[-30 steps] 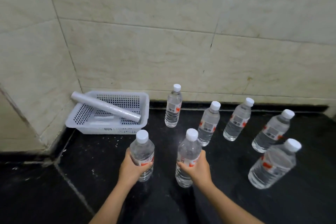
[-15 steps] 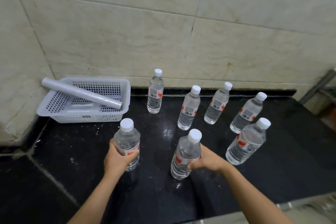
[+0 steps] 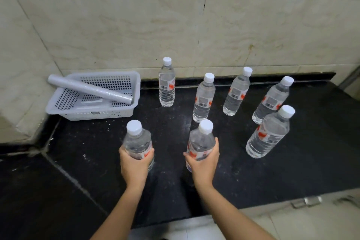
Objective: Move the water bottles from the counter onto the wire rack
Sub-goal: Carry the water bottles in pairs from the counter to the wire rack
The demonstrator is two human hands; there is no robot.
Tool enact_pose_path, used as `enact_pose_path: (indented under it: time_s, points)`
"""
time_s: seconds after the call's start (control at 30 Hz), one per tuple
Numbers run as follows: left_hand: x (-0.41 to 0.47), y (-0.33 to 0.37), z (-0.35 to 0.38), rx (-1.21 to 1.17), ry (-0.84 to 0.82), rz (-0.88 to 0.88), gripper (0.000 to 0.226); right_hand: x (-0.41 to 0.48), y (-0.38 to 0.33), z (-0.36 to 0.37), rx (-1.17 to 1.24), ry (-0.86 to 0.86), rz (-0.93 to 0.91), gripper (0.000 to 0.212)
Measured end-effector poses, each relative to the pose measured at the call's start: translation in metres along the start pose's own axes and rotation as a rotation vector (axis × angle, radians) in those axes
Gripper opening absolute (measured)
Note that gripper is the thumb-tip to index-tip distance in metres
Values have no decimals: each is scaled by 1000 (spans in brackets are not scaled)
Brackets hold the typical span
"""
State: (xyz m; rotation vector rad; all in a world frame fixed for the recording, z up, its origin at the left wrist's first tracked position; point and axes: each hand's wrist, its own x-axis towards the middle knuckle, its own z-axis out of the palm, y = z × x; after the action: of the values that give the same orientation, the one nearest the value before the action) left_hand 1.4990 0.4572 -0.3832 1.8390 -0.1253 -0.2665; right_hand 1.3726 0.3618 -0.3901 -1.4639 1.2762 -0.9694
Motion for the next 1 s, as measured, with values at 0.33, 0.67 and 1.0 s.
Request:
enact_pose_path:
  time_s: [0.33,0.67,1.0]
  points:
    - [-9,8,-1,74,-105,97,65,33,0,-64,-48,-125,48,69]
    - [-103,76,97,-60,-757,204,66,40,-10,-272,-29,-231,5,74]
    - [-287,105,225,-101,-1243,221,59,26,18,-525,10,-16,-17,75]
